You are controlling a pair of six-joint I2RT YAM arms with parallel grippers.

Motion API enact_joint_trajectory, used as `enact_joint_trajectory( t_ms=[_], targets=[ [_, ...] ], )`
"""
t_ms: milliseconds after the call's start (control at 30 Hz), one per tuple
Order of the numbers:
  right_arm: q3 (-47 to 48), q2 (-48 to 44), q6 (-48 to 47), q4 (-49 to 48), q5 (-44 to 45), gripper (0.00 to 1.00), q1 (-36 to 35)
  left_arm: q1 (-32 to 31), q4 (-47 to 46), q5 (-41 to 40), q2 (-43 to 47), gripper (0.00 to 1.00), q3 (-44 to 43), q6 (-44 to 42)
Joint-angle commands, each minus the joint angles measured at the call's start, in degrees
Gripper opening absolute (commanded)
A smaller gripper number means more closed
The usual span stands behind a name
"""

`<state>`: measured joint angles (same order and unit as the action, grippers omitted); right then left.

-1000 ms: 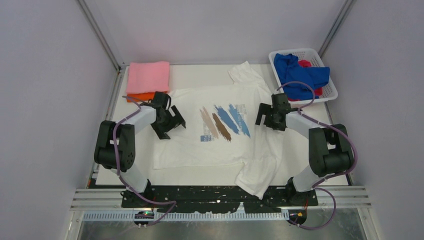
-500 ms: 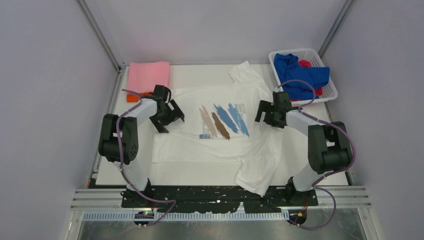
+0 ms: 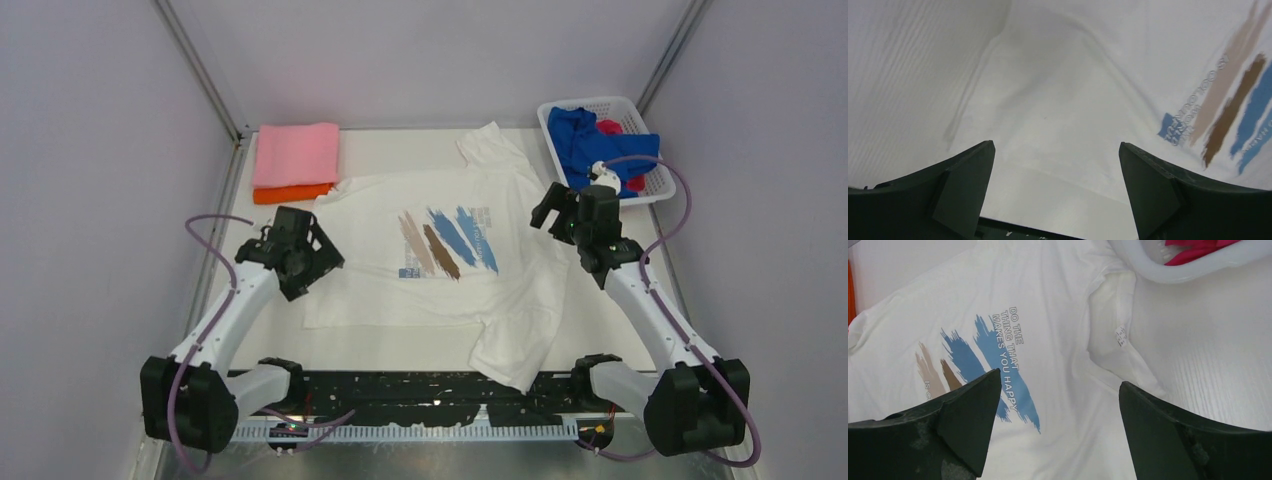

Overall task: Fold and stack the t-shirts
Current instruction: Grab the side of the flattened tshirt closest away from the robot with both arms

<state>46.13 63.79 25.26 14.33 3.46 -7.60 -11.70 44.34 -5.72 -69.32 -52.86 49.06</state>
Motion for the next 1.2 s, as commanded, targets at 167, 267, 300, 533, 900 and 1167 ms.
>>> enact_joint_trajectory(
  t_ms=[167, 267, 300, 533, 900, 1167],
  targets=[
    [-4.3, -1.5, 3.2, -2.6, 0.4, 0.96, 1.4, 0.1, 10.0, -8.6, 19.0, 0.94, 22.1, 14.5],
    [-3.8, -0.3, 2.4, -3.0, -2.3, 0.95, 1.3, 0.1, 7.1, -9.4, 22.1, 0.84, 25.3, 18.9],
    [-3.7, -0.1, 2.3, -3.0, -2.5, 0.96, 1.3, 0.1, 6.3, -9.6, 22.6, 0.81, 25.7, 19.8],
    [-3.6, 0.2, 1.0, -3.3, -4.5, 0.95, 1.3, 0.2, 5.4, -12.2, 20.2, 0.57, 26.1, 24.0],
    [-3.0, 0.6, 0.6, -2.5, -5.0, 0.95, 1.4, 0.2, -1.5, -13.4, 16.3, 0.42, 29.0, 25.6],
    [-2.4, -0.4, -1.6, 1.6, -4.3, 0.95, 1.4, 0.4, -2.4, -14.0, 12.7, 0.00, 26.6, 23.4]
  ],
)
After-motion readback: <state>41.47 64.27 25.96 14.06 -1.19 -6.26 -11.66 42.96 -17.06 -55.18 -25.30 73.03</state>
